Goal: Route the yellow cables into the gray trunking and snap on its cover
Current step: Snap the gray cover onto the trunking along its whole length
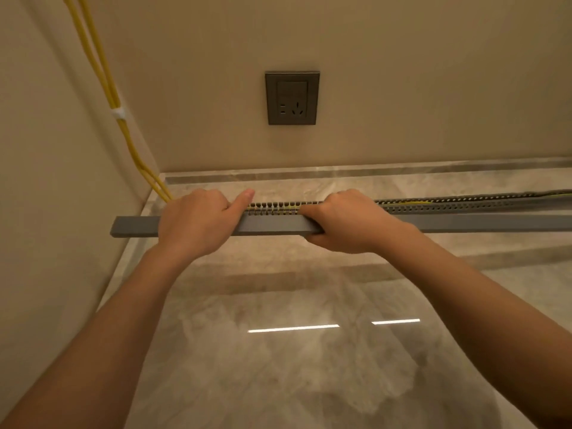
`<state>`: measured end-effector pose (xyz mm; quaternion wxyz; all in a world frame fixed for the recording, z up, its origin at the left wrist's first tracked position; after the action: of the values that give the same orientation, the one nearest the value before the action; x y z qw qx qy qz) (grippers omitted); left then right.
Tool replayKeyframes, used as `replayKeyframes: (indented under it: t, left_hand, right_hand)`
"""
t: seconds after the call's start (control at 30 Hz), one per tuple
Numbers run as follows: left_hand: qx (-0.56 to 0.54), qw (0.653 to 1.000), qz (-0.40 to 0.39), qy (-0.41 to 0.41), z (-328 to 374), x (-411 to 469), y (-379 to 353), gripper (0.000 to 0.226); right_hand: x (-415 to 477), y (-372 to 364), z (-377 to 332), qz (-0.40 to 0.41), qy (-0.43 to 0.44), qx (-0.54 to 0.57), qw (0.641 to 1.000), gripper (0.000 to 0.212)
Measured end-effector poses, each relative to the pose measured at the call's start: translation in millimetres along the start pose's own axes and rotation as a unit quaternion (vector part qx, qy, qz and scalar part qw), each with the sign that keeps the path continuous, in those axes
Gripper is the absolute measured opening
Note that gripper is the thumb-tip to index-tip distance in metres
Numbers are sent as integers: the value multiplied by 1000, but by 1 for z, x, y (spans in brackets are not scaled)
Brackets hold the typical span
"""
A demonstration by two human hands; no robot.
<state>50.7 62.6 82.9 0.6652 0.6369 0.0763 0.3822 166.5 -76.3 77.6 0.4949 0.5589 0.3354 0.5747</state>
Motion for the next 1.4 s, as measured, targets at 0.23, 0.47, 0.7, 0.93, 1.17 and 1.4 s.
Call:
replayKeyframes:
  t: [0.23, 0.47, 0.7, 0.93, 1.17, 1.4]
  left_hand:
    - [-55, 996, -61, 42, -2, 41, -39, 72]
    - [-67, 992, -101, 34, 10, 72, -72, 71]
    - [-71, 987, -143, 25, 11, 80, -91, 68]
    - [-51, 991, -120, 30, 10, 84, -98, 55]
    - [-150, 981, 121, -13, -17, 74, -72, 49]
    - [-328, 815, 421, 225, -89, 9, -60, 33]
  right_hand:
    - [29, -18, 42, -22, -31, 71, 997, 30]
    - [38, -53, 76, -38, -65, 76, 994, 36]
    - [47, -67, 74, -25, -60, 62, 996, 42]
    - [86, -76, 20, 44, -40, 114, 992, 59]
    - [95, -86, 10, 27, -12, 88, 996, 50]
    - [104, -82, 16, 35, -23, 87, 995, 44]
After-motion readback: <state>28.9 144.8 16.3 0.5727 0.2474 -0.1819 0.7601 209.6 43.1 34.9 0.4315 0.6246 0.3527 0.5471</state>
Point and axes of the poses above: each hand's wrist, its own x-axis towards the middle knuckle, its own y-axis out of the back of the hand, z = x × y, the point moved 5 cm from there along x, towards the middle knuckle, and after that the axes turned 15 degrees about z, right-handed, at the moved point
